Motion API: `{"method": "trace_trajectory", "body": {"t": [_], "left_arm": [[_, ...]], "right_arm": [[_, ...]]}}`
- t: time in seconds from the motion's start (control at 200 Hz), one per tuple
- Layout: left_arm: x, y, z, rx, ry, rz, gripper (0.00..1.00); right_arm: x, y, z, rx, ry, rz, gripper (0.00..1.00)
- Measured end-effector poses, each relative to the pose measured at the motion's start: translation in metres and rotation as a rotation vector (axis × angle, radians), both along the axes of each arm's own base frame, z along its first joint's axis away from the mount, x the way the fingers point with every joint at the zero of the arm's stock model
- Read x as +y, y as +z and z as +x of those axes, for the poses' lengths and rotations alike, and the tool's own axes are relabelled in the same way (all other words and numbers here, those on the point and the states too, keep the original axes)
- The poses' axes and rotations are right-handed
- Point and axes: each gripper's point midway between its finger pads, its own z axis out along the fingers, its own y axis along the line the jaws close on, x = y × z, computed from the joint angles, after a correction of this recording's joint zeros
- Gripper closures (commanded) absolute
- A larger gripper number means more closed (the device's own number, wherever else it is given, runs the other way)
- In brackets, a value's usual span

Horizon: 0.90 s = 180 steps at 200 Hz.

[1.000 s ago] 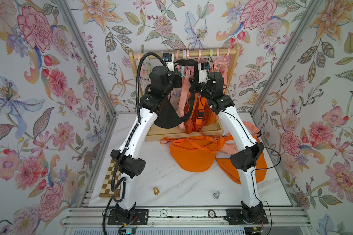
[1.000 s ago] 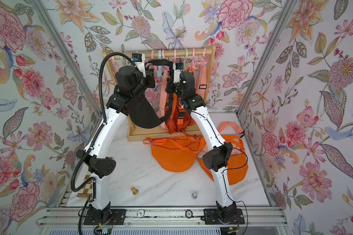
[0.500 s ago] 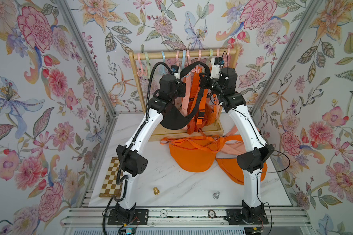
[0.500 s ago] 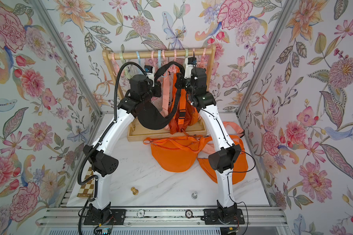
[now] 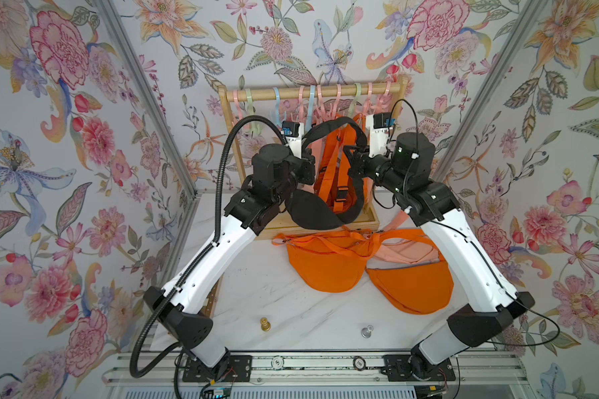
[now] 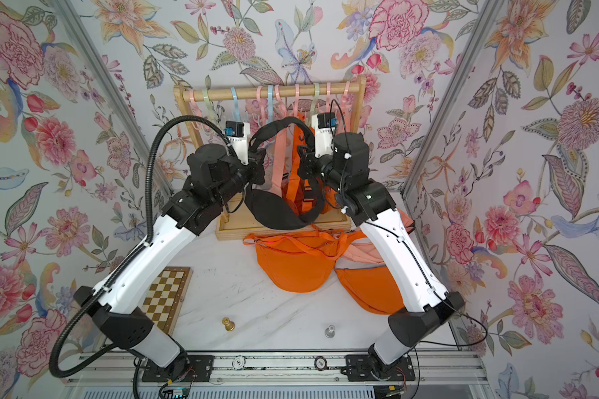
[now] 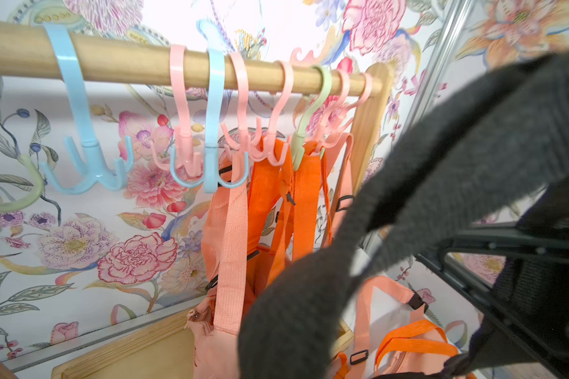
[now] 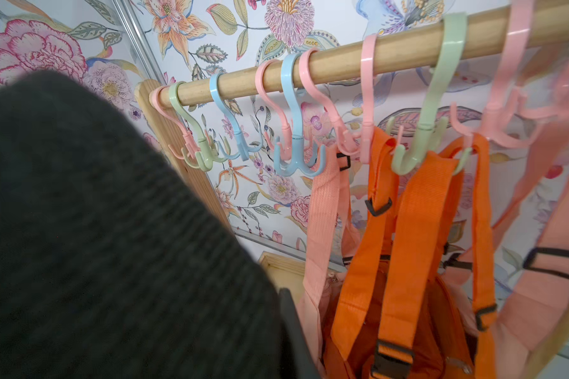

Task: Take the bag off the hook
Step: Place the bag at the center of the board.

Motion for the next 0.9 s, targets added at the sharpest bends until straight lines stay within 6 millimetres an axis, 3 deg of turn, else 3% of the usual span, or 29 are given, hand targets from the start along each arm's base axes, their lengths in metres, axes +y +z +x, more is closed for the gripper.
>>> {"method": "trace_trajectory", "body": {"t": [0.13,0.27,0.415,0.586,0.796,0.901], "left_arm": [[-0.001,-0.009,-0.034,0.017,-0.026,-0.016,0.99],[-0.002,-0.049,-0.06,0.087,-0.039,-0.009,0.99],[0.0,-0.1,-0.08,0.178,-0.039,0.006,0.98],[0.002,-0.156,-0.096,0.276,-0.042,0.014,0.98],[0.014,-0.22,-0.099,0.367,0.017,0.05,0.98],[0.015,-0.237,-0.098,0.399,0.032,0.068,0.98]], "right_arm": [[-0.02,0.003,-0.038,0.003,-0.006,0.001,1.0],[-0.038,-0.02,-0.069,0.065,-0.011,-0.009,1.0],[-0.052,-0.064,-0.09,0.183,-0.021,-0.032,1.0],[-0.054,-0.114,-0.106,0.316,-0.007,-0.031,1.0],[-0.052,-0.199,-0.103,0.506,-0.028,-0.109,1.0],[-0.054,-0.229,-0.096,0.582,-0.048,-0.149,1.0]]}}
